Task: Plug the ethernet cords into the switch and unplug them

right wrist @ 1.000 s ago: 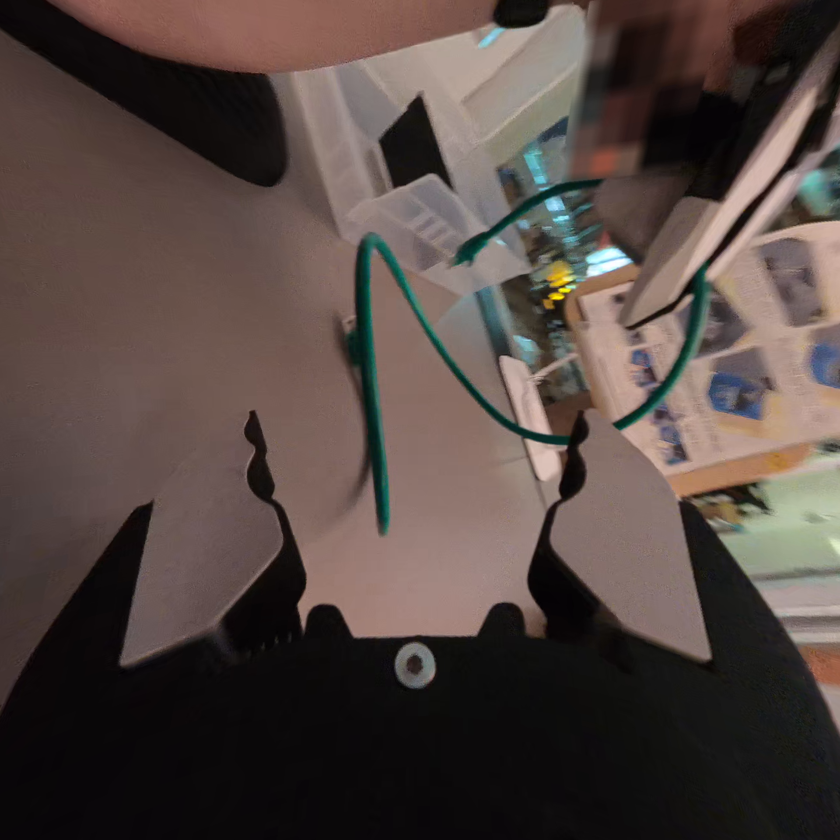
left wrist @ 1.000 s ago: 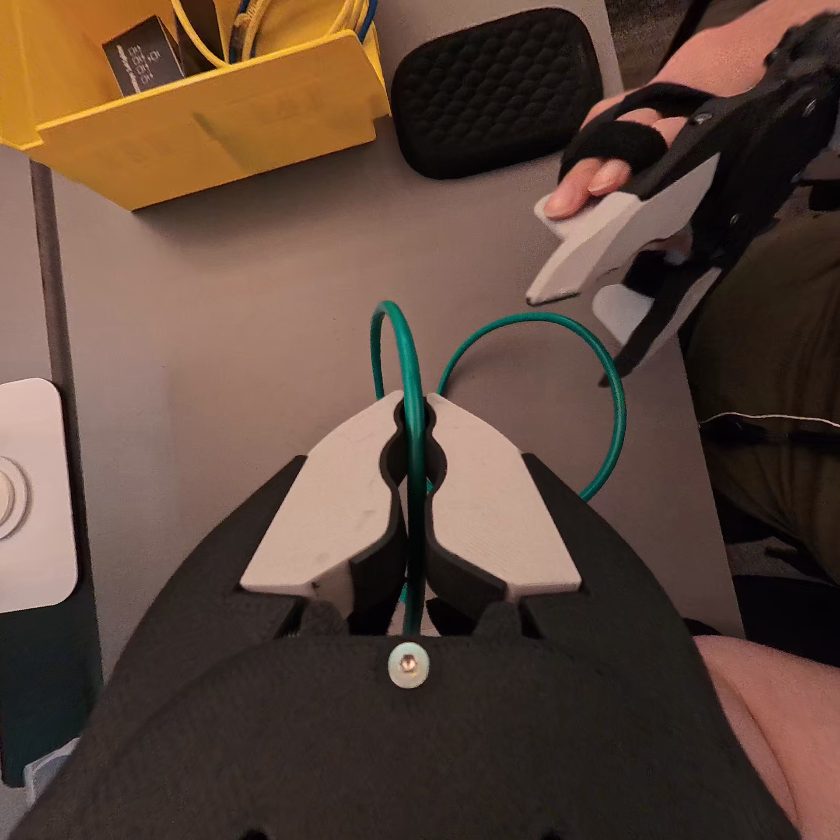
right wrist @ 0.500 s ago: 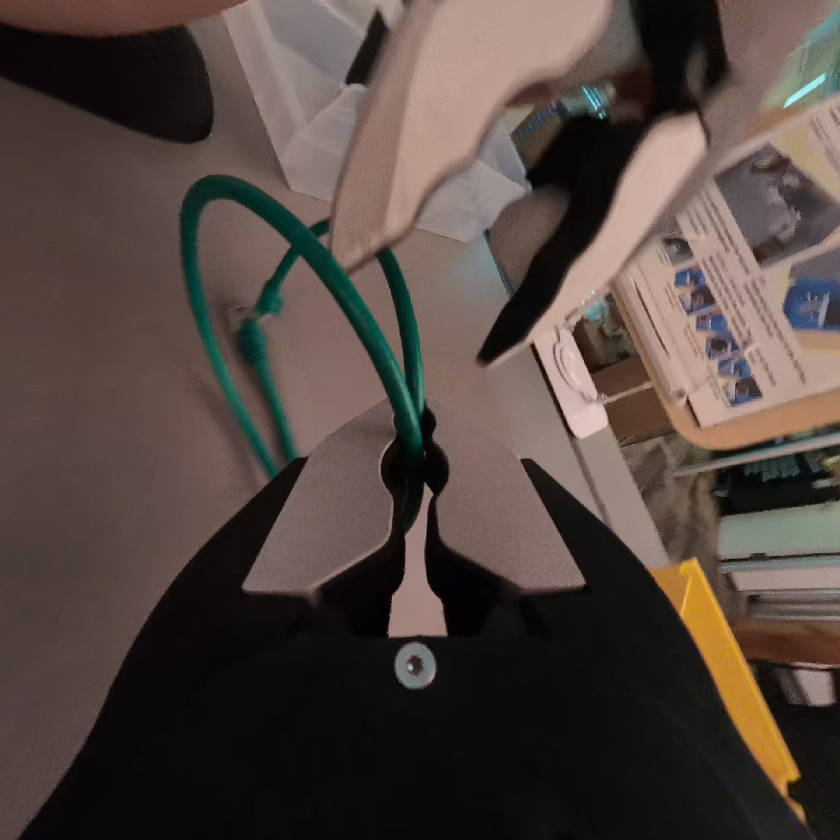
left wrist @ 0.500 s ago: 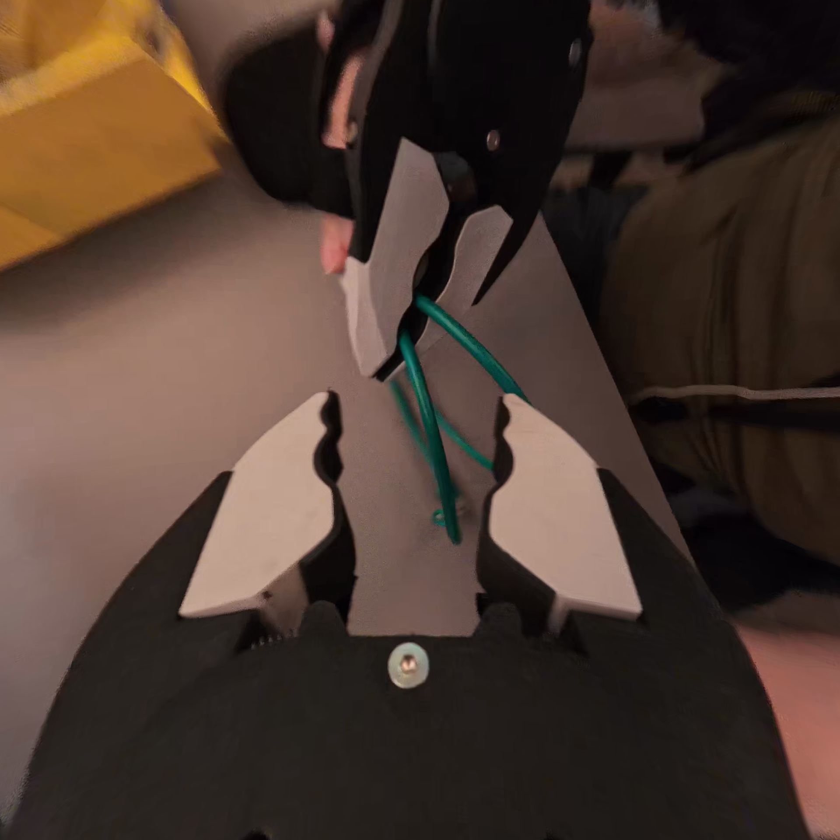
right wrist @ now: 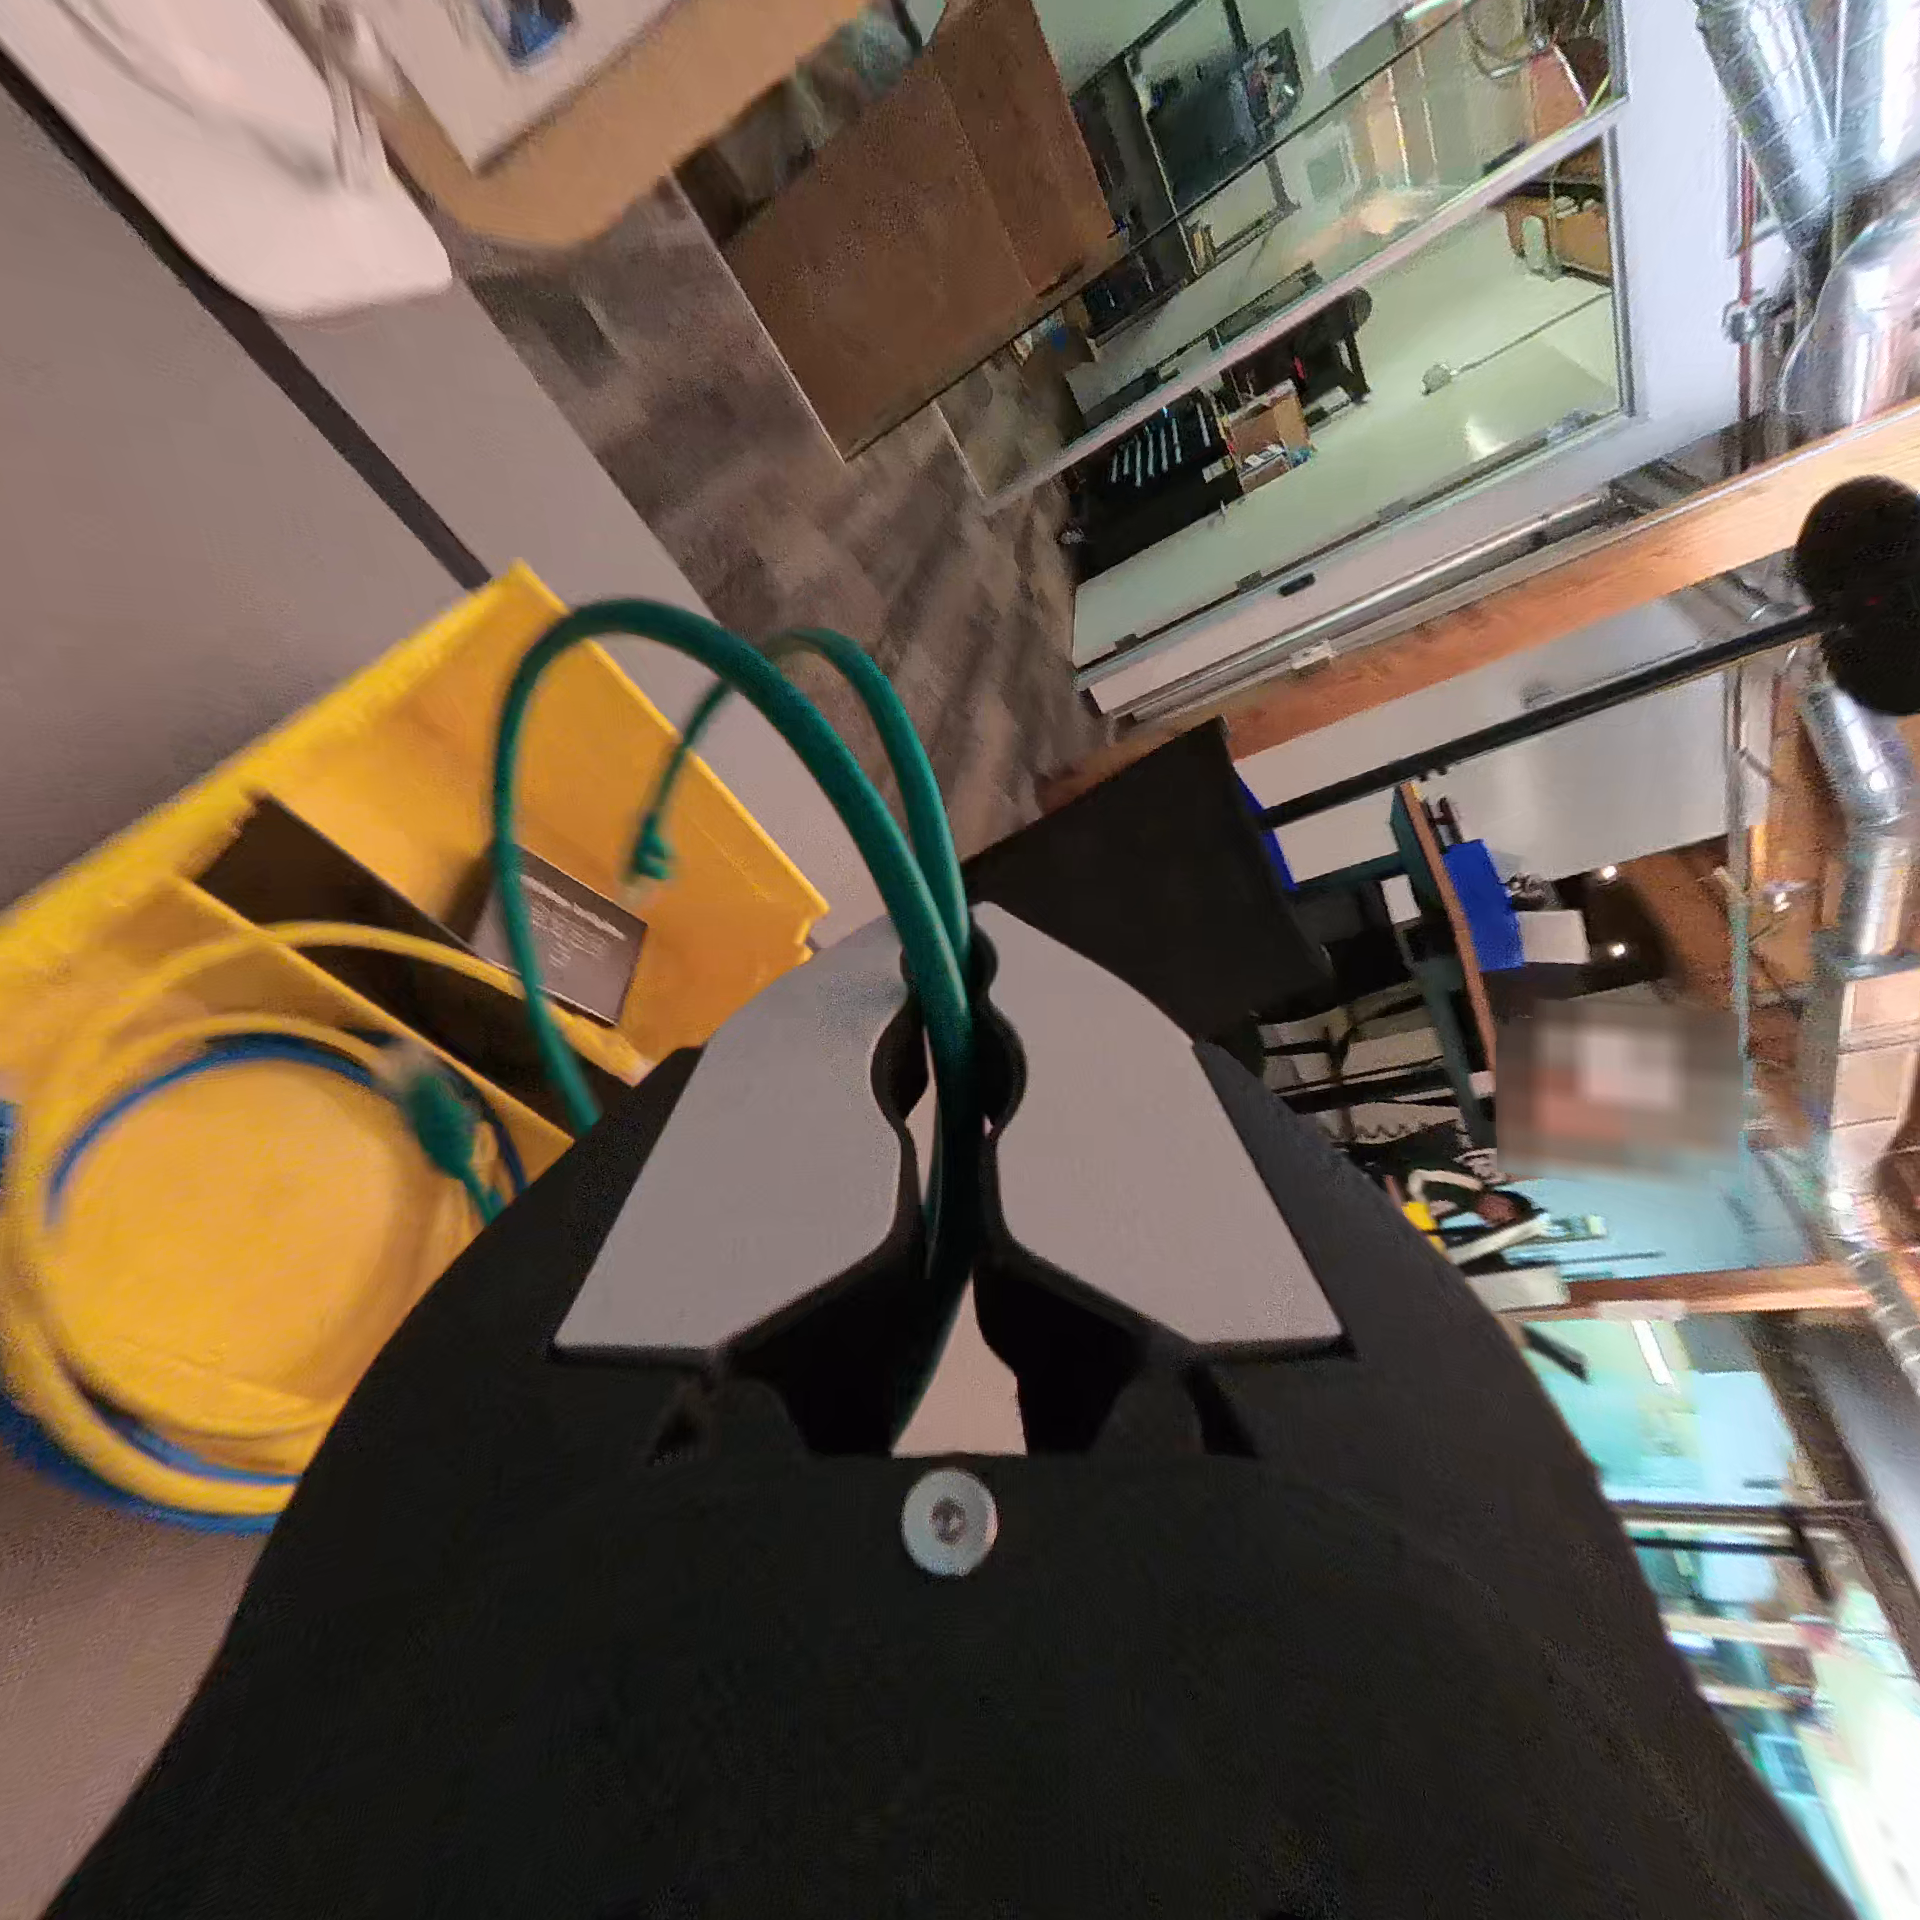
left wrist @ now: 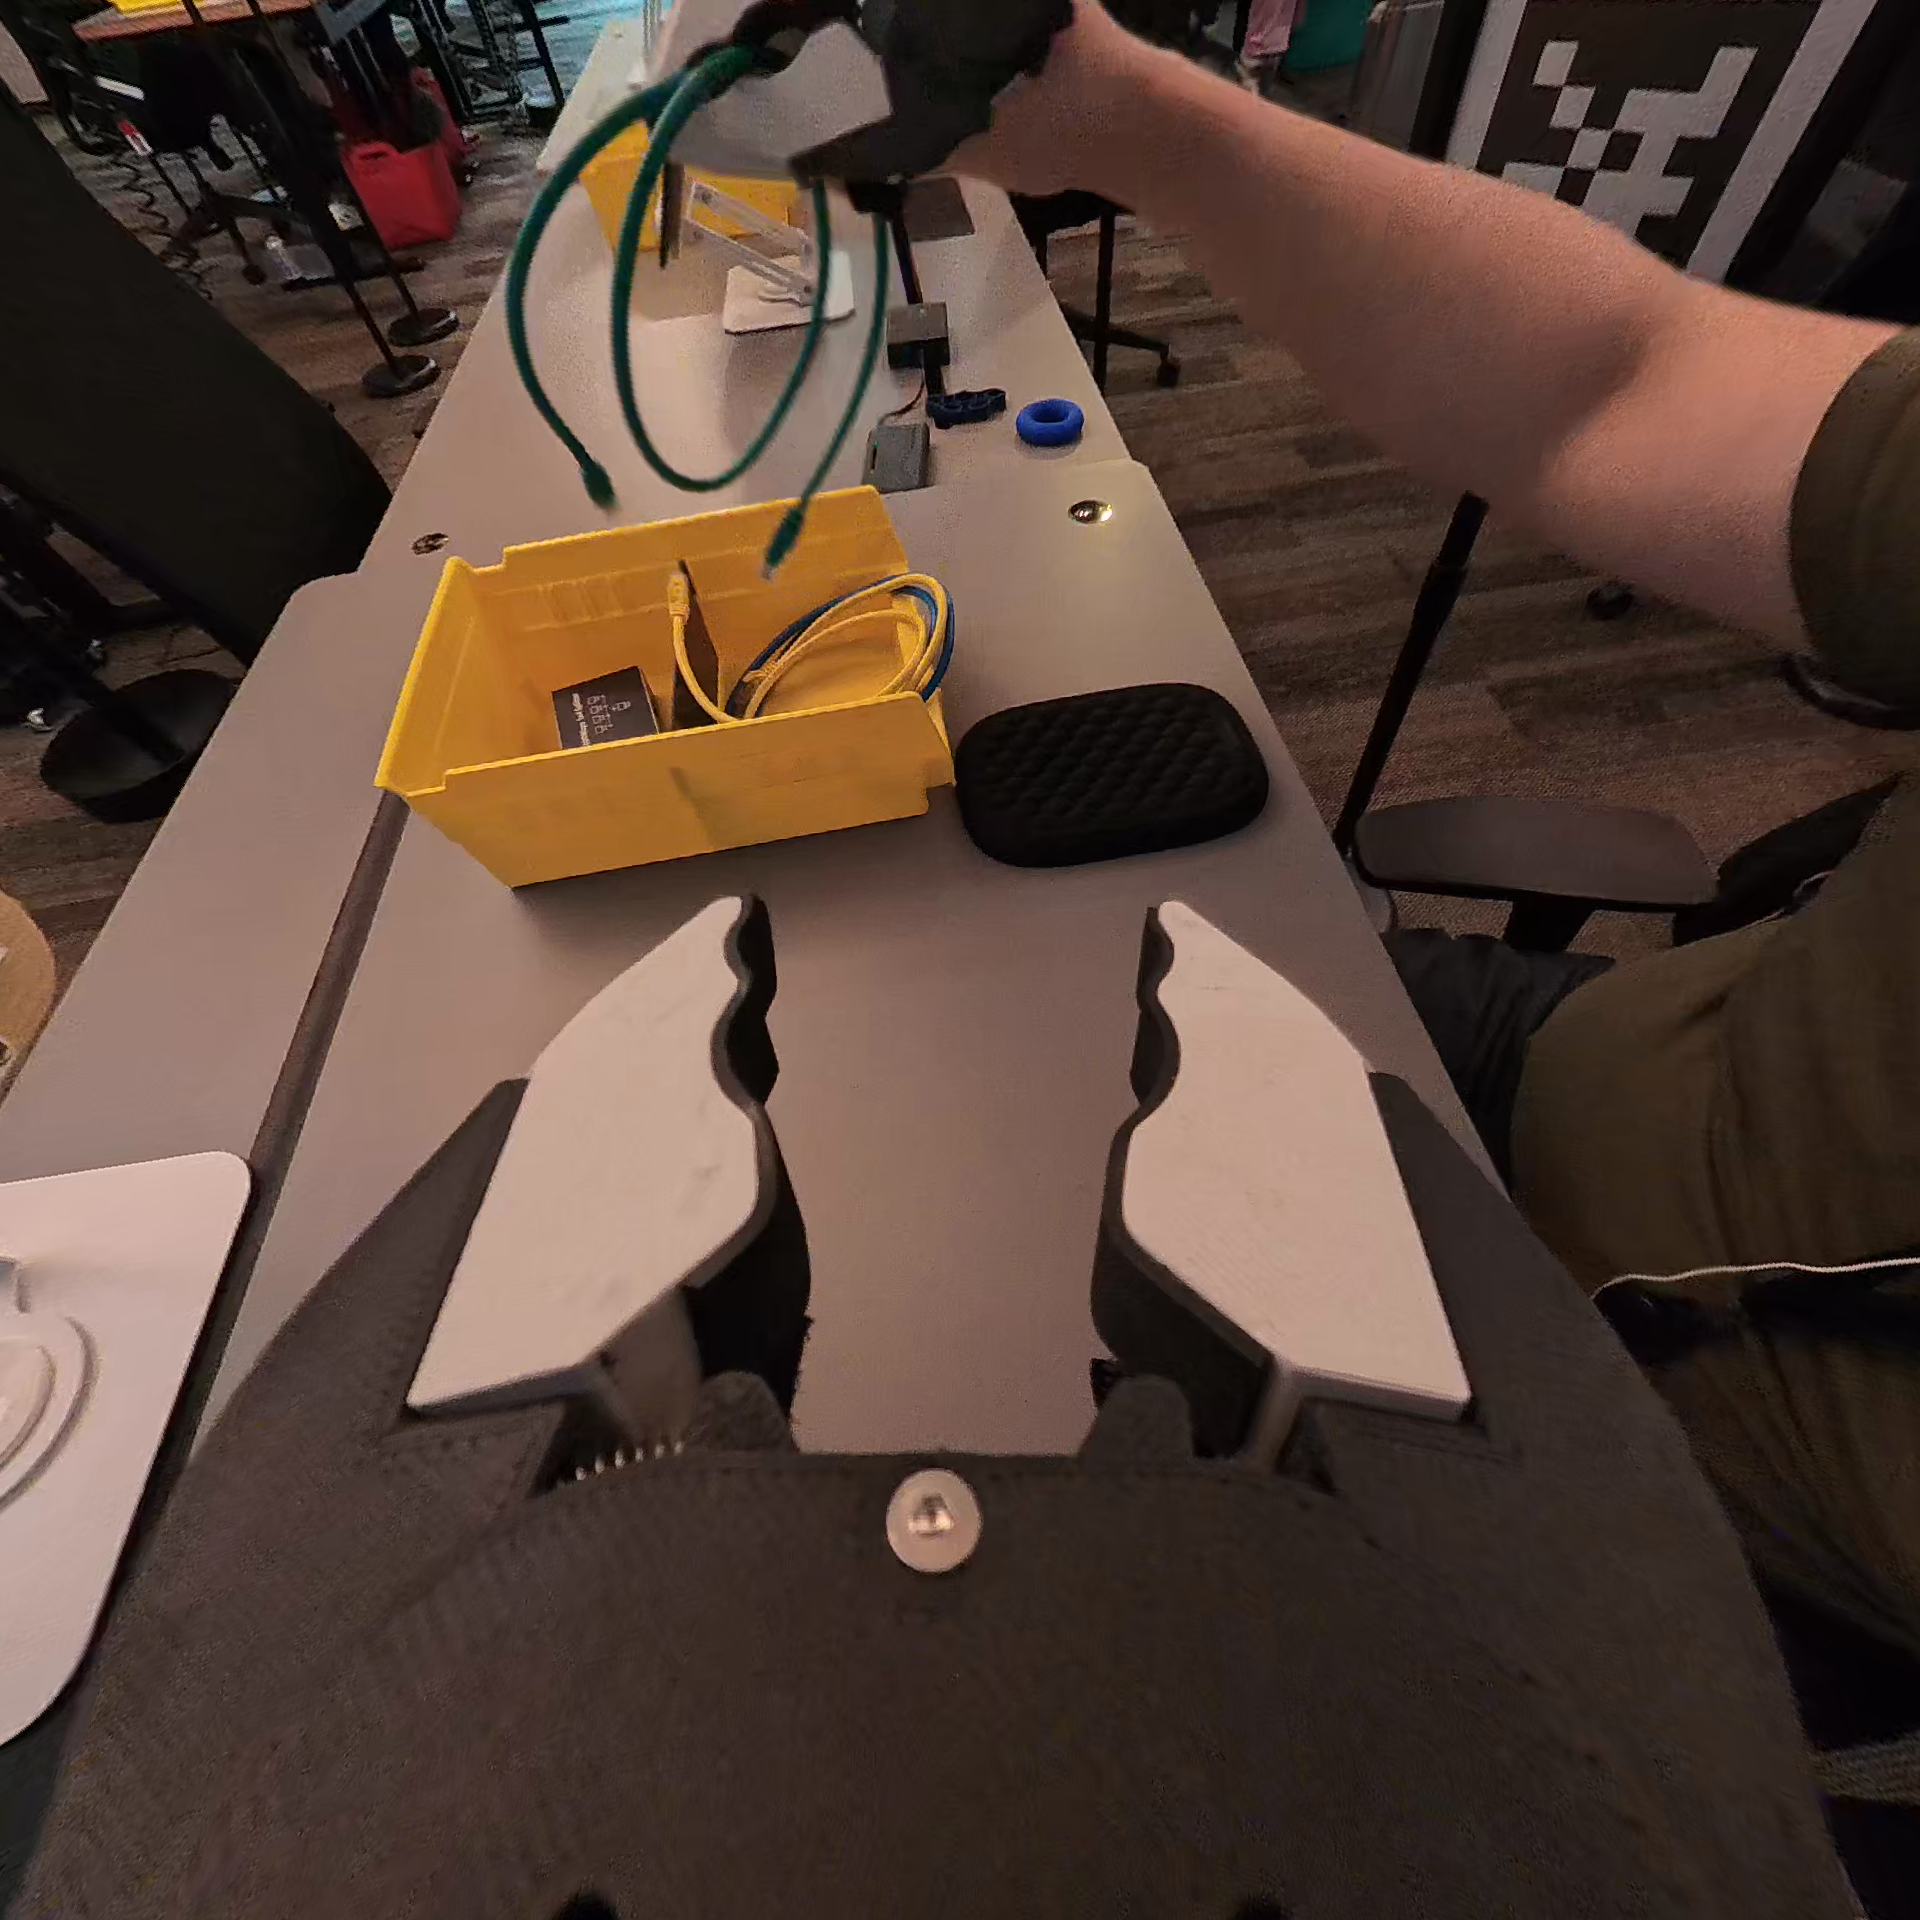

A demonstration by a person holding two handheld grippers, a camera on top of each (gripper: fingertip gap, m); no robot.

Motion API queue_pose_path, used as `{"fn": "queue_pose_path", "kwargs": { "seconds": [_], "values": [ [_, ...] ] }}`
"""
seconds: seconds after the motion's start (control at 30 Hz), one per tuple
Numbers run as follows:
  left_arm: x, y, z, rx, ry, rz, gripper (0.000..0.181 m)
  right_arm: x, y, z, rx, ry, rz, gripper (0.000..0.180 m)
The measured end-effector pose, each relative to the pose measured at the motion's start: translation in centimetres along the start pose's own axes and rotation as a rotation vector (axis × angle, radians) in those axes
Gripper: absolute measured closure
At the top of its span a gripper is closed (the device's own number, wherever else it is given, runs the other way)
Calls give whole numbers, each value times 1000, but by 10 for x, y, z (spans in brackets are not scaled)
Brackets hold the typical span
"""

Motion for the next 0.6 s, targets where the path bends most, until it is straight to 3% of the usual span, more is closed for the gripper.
{"fn": "queue_pose_path", "kwargs": {
  "seconds": [0.07, 0.13, 0.33, 0.47, 0.6],
  "values": [
    [-4, -3, 1, -15, 22, -4, 114, -23, 17, 23, 66, 53, -41, 177],
    [-8, -5, 4, -32, 47, -2, 114, -46, 60, 47, 108, 135, -210, 178],
    [-12, -8, 10, -56, 92, -3, 115, -65, 173, 87, -17, 299, -652, 174],
    [-12, -9, 9, -52, 92, 8, 116, -69, 186, 98, -157, 416, -713, 175],
    [-11, -9, 11, -51, 103, 7, 116, -57, 175, 83, -300, 328, -839, 142]
  ]
}}
Point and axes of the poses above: each gripper's, where its closed fingertips meet, x back along the fingers, z out of its underside, y = z × x across the jaws, the point moved 4 cm from there along x, back along the fingers, and after that the axes turned 13 degrees about -z, right-handed, at the moved point
